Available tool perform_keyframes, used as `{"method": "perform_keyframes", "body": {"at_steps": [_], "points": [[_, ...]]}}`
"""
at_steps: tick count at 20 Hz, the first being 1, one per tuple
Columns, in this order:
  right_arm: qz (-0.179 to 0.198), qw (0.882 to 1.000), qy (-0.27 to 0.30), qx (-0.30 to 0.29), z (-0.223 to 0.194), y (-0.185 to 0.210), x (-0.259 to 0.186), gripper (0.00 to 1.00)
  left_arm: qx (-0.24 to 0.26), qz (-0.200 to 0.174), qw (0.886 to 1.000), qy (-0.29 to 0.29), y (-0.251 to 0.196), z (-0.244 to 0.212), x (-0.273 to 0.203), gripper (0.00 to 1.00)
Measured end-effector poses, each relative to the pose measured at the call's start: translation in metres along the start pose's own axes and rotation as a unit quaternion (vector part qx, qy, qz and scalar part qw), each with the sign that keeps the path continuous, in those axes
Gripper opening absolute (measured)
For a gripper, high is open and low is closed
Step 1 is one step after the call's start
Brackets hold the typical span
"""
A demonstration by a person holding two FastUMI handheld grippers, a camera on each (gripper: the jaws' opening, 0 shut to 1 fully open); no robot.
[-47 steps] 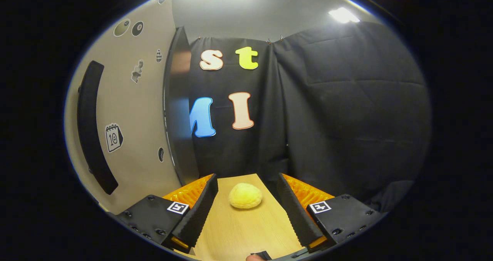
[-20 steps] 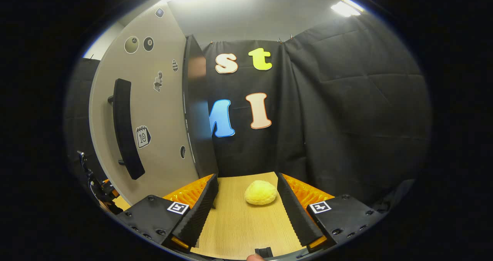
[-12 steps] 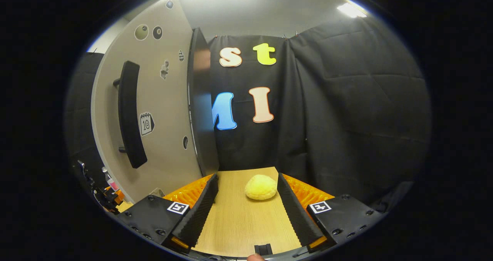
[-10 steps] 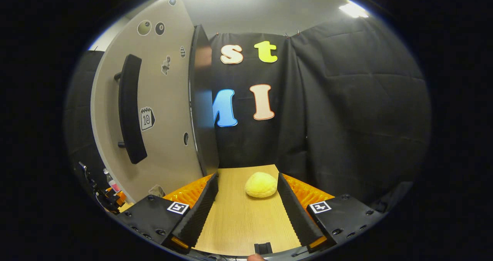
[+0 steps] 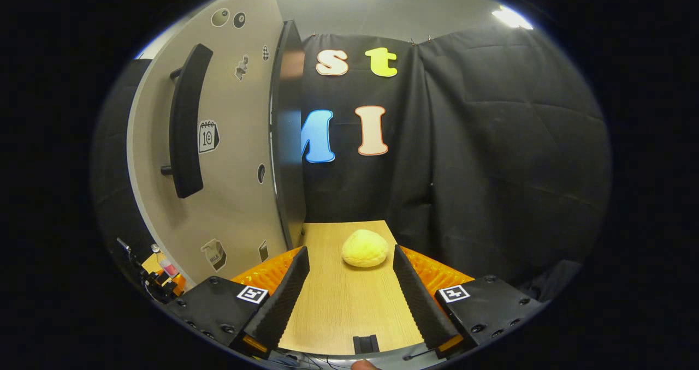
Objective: Open the cabinet door with the right hand, grasp the bottle in the cabinet with the left hand and place it on the coaster, then close the cabinet door with the right hand.
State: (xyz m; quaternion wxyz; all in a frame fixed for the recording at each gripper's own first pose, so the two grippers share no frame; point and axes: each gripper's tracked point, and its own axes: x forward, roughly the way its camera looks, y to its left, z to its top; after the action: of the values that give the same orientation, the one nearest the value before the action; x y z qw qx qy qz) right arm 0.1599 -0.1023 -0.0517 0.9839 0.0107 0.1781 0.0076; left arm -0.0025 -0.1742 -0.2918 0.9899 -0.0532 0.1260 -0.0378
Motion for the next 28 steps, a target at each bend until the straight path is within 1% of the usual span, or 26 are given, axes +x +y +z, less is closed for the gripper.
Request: {"method": "perform_keyframes", "body": {"at_steps": [3, 4, 5, 7, 8, 9, 10, 11, 12, 13, 14, 15, 18, 19, 20, 21, 22, 23, 24, 25, 26, 27, 28], "points": [[0.005, 1.000, 0.003, -0.015, -0.001, 0.005, -0.003, 0.98, 0.001, 0.006, 1.000, -0.002, 0.001, -0.013, 0.000, 0.72], [0.006, 1.000, 0.003, -0.020, -0.002, 0.006, -0.004, 0.98, 0.001, 0.008, 1.000, -0.001, 0.002, -0.018, 0.001, 0.75], [0.007, 1.000, 0.003, -0.025, -0.001, 0.007, -0.004, 0.98, 0.002, 0.011, 1.000, 0.002, 0.002, -0.023, 0.001, 0.72], [0.008, 0.999, 0.005, -0.033, -0.002, 0.011, -0.004, 0.98, 0.005, 0.016, 1.000, 0.008, 0.003, -0.033, 0.004, 0.72], [0.009, 0.999, 0.006, -0.036, -0.002, 0.011, -0.004, 0.98, 0.006, 0.016, 1.000, 0.007, 0.002, -0.035, 0.003, 0.76], [0.009, 0.999, 0.007, -0.037, -0.002, 0.011, -0.004, 0.98, 0.009, 0.017, 1.000, 0.008, 0.002, -0.035, 0.000, 0.76], [0.010, 0.999, 0.008, -0.037, -0.002, 0.012, -0.003, 0.98, 0.011, 0.017, 1.000, 0.009, 0.000, -0.036, 0.001, 0.72], [0.011, 0.999, 0.008, -0.036, -0.001, 0.013, -0.001, 0.98, 0.010, 0.017, 1.000, 0.012, -0.001, -0.037, 0.001, 0.72], [0.012, 0.999, 0.009, -0.035, -0.002, 0.014, 0.000, 0.93, 0.010, 0.018, 1.000, 0.017, 0.000, -0.039, -0.001, 0.72], [0.014, 0.999, 0.010, -0.035, -0.003, 0.015, 0.002, 0.98, 0.010, 0.023, 0.999, 0.025, 0.001, -0.041, 0.000, 0.72], [0.015, 0.999, 0.011, -0.036, -0.004, 0.017, 0.004, 0.98, 0.014, 0.029, 0.999, 0.030, 0.004, -0.042, -0.002, 0.78], [0.018, 0.999, 0.012, -0.036, -0.004, 0.018, 0.005, 0.98, 0.020, 0.032, 0.999, 0.035, 0.005, -0.040, -0.003, 0.78], [0.024, 0.999, 0.009, -0.031, 0.000, 0.022, 0.007, 0.98, 0.041, 0.030, 0.998, 0.042, 0.000, -0.021, -0.015, 0.79], [0.029, 0.999, 0.007, -0.031, 0.002, 0.022, 0.006, 0.98, 0.046, 0.025, 0.998, 0.039, -0.005, -0.012, -0.022, 0.84], [0.033, 0.999, 0.004, -0.031, 0.006, 0.023, 0.006, 0.98, 0.049, 0.022, 0.998, 0.035, -0.009, 0.001, -0.028, 0.79], [0.038, 0.999, -0.002, -0.030, 0.011, 0.023, 0.005, 0.98, 0.051, 0.020, 0.998, 0.031, -0.012, 0.014, -0.035, 0.81], [0.042, 0.999, -0.008, -0.027, 0.014, 0.023, 0.004, 0.98, 0.053, 0.018, 0.998, 0.027, -0.014, 0.027, -0.041, 0.79], [0.047, 0.999, -0.014, -0.021, 0.019, 0.023, 0.003, 0.98, 0.055, 0.019, 0.998, 0.023, -0.016, 0.039, -0.046, 0.81], [0.053, 0.998, -0.020, -0.013, 0.023, 0.024, 0.003, 0.98, 0.058, 0.020, 0.998, 0.020, -0.016, 0.050, -0.050, 0.81], [0.060, 0.998, -0.026, -0.005, 0.029, 0.024, 0.003, 0.93, 0.062, 0.025, 0.998, 0.015, -0.016, 0.062, -0.055, 0.81], [0.067, 0.997, -0.032, 0.001, 0.034, 0.025, 0.001, 0.93, 0.065, 0.031, 0.997, 0.009, -0.014, 0.077, -0.061, 0.81], [0.073, 0.997, -0.039, 0.006, 0.041, 0.025, 0.000, 0.98, 0.068, 0.035, 0.997, 0.002, -0.014, 0.092, -0.066, 0.81], [0.079, 0.996, -0.046, 0.011, 0.048, 0.026, 0.001, 0.98, 0.068, 0.038, 0.997, -0.001, -0.014, 0.105, -0.069, 0.84]]}}
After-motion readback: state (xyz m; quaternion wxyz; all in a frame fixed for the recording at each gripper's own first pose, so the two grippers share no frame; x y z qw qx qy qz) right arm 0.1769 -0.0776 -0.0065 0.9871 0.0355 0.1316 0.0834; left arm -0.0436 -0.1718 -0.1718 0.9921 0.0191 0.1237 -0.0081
